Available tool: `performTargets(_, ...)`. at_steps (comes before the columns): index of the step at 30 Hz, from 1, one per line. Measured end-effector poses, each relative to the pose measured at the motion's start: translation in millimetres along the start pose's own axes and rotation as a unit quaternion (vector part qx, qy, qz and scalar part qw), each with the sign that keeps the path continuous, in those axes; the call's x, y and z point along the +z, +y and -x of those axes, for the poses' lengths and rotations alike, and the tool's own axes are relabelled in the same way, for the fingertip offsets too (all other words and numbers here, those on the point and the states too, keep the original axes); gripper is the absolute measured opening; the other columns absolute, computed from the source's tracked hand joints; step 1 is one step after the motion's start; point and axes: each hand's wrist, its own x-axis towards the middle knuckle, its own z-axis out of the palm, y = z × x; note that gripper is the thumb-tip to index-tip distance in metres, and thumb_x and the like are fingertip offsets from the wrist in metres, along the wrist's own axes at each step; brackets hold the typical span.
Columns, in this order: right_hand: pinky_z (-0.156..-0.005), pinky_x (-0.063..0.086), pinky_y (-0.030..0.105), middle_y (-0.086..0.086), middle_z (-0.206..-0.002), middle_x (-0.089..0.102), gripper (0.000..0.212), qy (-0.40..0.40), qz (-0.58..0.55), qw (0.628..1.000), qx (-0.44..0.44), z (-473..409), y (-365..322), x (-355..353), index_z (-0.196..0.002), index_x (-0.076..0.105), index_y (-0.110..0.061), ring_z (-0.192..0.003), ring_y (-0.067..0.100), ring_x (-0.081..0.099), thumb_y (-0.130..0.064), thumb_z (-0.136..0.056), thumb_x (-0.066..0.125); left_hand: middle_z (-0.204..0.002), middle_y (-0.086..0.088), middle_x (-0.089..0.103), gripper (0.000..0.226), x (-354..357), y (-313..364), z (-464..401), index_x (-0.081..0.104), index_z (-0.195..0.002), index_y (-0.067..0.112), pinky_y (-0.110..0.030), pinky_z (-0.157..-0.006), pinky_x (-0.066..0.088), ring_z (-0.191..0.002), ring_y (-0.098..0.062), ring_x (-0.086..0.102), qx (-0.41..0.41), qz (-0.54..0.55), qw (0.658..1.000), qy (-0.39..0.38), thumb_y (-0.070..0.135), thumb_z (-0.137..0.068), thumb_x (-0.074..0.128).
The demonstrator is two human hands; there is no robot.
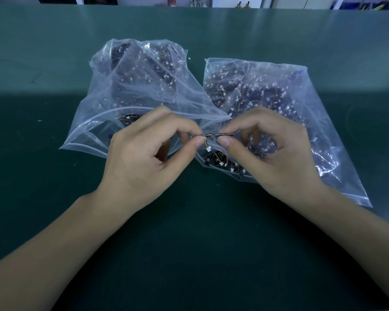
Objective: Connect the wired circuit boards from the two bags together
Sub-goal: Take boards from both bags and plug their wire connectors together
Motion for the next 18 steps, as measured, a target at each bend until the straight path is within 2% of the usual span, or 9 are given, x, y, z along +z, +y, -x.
performTargets(5,-0.071,0.046,0.023,-0.005,-0.093,0.071,0.004,-0.011,0.007,1.000,-0.002,-0.3,0.4,0.7,-0.101,0.077,-0.012,-0.074,0.018,0.061,-0.014,-0.099,0.077,-0.088,0.006,0.065,0.012,-1.2,-1.3,0.0,0.077,-0.095,0.014,-0.035,-0.057,0.043,-0.062,-0.014,0.052,0.004,-0.002,1.000,-0.002,0.021,-0.104,0.073)
performTargets(10,-0.072,0.044,0.020,-0.009,-0.094,0.070,0.004,-0.016,-0.002,1.000,0.001,-0.1,-0.5,1.1,-0.102,0.077,-0.012,-0.074,0.015,0.061,-0.014,-0.098,0.077,-0.089,0.010,0.064,0.011,-1.0,-0.7,0.2,0.077,-0.097,0.015,-0.031,-0.059,0.043,-0.064,-0.011,0.052,-0.002,-0.003,1.000,-0.017,0.020,-0.105,0.071)
performTargets(15,-0.071,0.046,0.024,-0.005,-0.093,0.071,0.005,-0.017,0.005,1.000,0.001,-0.3,0.2,0.7,-0.100,0.076,-0.011,-0.075,0.019,0.062,-0.016,-0.099,0.077,-0.090,0.010,0.062,0.010,-1.6,-0.8,-0.2,0.077,-0.097,0.015,-0.028,-0.060,0.042,-0.064,-0.011,0.052,0.004,-0.007,1.000,-0.016,0.020,-0.104,0.072)
performTargets(18,-0.073,0.044,0.020,-0.009,-0.093,0.070,0.004,-0.016,-0.002,1.000,0.006,0.2,-1.2,2.3,-0.101,0.075,-0.011,-0.074,0.017,0.062,-0.014,-0.099,0.076,-0.091,0.012,0.062,0.009,-1.0,-0.6,0.1,0.076,-0.098,0.016,-0.031,-0.059,0.043,-0.065,-0.011,0.053,0.000,-0.010,1.000,-0.021,0.020,-0.104,0.071)
